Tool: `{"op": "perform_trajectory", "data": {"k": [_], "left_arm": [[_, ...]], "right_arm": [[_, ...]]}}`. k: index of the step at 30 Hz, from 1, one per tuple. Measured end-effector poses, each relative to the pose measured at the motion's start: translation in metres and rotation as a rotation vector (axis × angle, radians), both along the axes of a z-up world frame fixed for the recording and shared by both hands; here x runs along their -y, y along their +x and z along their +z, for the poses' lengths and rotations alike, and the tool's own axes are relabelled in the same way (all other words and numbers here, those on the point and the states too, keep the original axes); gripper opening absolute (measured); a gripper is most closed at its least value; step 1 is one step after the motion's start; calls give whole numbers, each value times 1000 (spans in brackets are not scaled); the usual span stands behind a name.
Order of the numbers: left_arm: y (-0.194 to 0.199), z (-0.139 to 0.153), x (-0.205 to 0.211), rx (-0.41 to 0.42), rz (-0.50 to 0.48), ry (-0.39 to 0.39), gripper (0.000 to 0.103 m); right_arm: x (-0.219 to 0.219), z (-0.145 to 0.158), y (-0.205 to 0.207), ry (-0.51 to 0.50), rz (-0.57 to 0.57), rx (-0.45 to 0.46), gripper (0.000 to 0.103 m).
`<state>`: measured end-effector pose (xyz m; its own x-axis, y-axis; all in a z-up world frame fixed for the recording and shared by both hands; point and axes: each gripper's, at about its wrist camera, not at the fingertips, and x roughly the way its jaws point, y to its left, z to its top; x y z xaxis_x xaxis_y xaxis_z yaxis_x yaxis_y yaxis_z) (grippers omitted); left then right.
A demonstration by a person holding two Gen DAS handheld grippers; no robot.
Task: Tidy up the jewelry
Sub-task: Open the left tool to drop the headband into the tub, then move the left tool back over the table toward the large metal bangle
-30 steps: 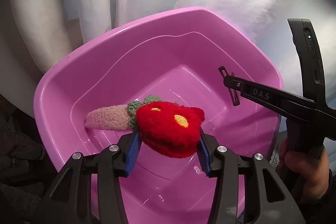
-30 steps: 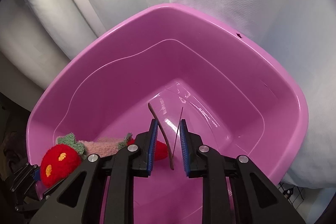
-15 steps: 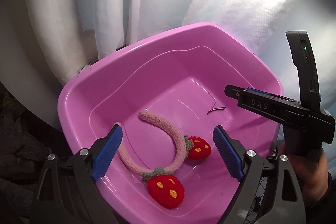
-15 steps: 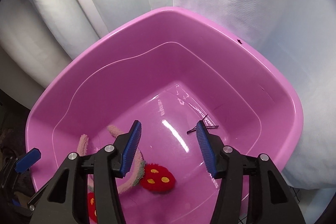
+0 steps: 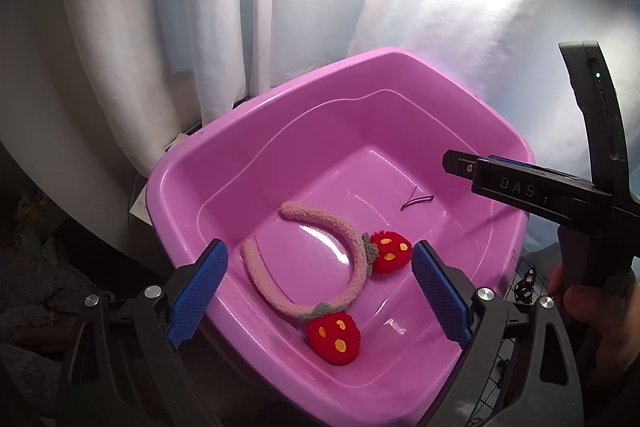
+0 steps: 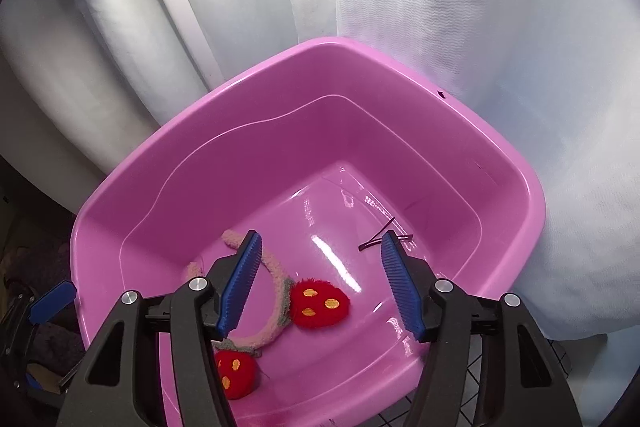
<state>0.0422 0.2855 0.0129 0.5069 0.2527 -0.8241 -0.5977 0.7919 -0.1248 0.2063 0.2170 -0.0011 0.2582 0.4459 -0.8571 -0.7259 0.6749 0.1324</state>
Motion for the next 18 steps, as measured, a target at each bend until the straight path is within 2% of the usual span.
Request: {"op": "perform_trajectory", "data": {"k": [11, 18], "left_arm": [[-21, 13, 12, 7, -29, 19, 95], [-32, 19, 25, 12, -72, 44, 96]], "right_arm": [[35, 28, -30, 39, -30, 36, 65], [68, 32, -56, 46, -78, 72, 66]]}}
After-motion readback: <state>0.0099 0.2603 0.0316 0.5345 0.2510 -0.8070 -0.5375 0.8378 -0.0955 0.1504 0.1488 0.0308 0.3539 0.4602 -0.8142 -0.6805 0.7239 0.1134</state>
